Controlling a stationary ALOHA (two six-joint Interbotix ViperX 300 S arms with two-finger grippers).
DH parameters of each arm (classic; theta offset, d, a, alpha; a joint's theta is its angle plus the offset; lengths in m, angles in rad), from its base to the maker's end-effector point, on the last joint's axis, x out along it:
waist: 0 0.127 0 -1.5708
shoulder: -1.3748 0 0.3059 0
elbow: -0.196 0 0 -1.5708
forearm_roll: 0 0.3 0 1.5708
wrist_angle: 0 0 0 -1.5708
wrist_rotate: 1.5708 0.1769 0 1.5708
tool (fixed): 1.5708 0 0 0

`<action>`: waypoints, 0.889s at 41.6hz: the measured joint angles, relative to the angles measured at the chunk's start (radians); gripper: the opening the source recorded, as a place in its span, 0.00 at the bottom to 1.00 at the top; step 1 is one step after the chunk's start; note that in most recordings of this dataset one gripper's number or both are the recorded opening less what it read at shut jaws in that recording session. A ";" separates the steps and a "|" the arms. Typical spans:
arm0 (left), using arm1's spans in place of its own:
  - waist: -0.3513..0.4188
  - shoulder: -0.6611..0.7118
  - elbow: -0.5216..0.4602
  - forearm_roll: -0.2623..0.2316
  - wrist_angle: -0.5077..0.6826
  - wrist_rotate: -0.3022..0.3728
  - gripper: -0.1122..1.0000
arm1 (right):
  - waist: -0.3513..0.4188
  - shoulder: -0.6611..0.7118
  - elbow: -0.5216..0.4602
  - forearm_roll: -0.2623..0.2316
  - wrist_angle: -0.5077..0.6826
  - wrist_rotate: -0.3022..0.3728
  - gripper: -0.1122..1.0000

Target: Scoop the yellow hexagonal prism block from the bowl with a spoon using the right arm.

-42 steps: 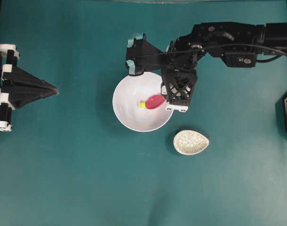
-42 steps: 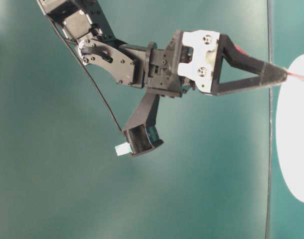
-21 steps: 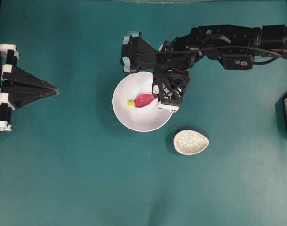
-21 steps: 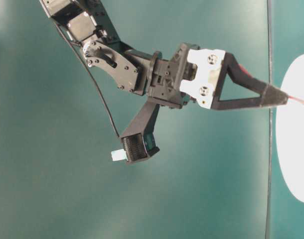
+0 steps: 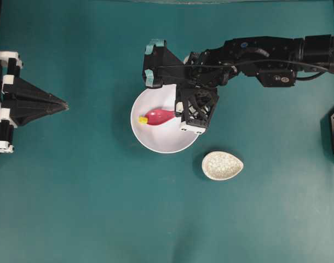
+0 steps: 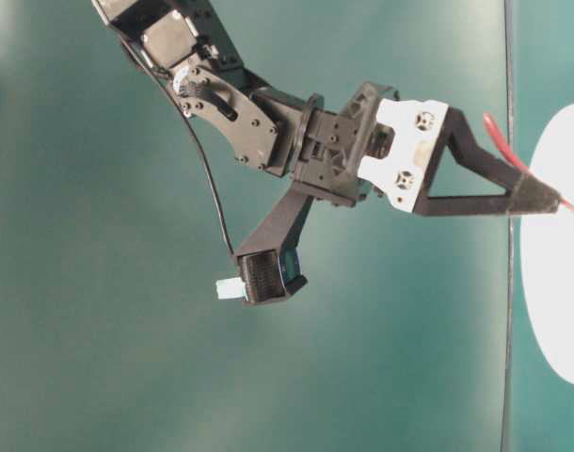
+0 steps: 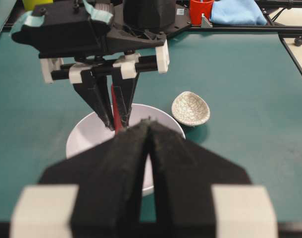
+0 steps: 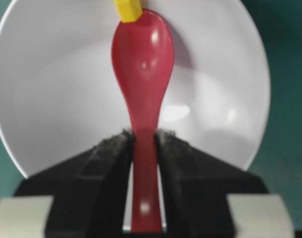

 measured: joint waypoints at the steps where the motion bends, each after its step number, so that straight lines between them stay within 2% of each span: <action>1: 0.000 0.000 0.000 0.000 0.000 0.000 0.13 | 0.000 0.000 0.003 0.002 -0.006 0.000 0.31; 21: 0.000 -0.002 0.000 0.000 0.000 -0.002 0.13 | 0.012 -0.002 0.049 0.038 -0.087 0.002 0.31; 37: 0.000 -0.002 0.000 0.000 0.000 -0.002 0.13 | 0.023 -0.002 0.067 0.041 -0.120 0.002 0.31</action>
